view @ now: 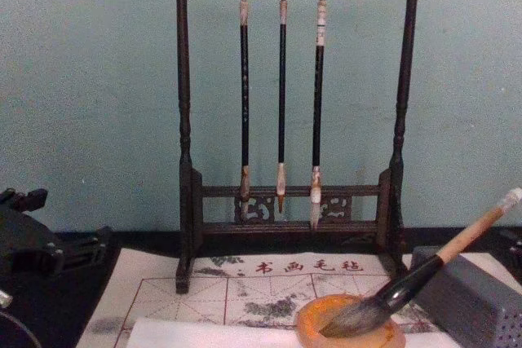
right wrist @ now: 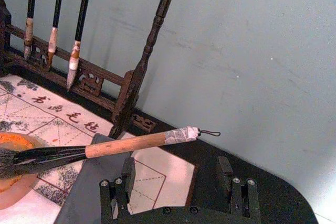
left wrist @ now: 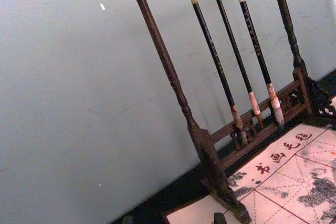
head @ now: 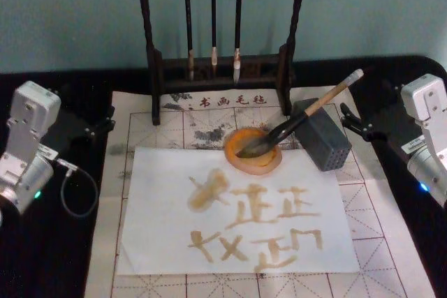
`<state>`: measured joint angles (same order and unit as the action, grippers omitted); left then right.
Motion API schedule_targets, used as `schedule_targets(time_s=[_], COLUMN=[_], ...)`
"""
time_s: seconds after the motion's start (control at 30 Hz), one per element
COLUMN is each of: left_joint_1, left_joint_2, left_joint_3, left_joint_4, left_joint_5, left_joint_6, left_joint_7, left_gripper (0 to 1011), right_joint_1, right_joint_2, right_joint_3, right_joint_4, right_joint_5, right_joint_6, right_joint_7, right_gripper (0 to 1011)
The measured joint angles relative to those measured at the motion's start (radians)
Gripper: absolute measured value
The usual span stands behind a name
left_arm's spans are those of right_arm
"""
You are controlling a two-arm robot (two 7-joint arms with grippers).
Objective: Pick up the brush from the inkstone, write on the paper, then place the brush back to its original position.
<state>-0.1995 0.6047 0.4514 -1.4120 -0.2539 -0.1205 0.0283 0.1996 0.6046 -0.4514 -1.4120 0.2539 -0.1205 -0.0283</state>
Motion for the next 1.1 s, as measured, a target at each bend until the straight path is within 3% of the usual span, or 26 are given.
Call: schedule_targets(time_s=[1.1], left_joint_1=[0.0], left_joint_2=[0.0], left_joint_3=[0.0], left_joint_4=[0.0], left_joint_5=[0.0], left_joint_6=[0.0], left_joint_7=[0.0], left_gripper=[1001], right_joint_1=[0.0], right_joint_2=[0.0], right_joint_3=[0.0], right_joint_4=[0.0], right_joint_5=[0.0], right_joint_6=[0.0], right_joint_7=[0.0], right_gripper=[1000])
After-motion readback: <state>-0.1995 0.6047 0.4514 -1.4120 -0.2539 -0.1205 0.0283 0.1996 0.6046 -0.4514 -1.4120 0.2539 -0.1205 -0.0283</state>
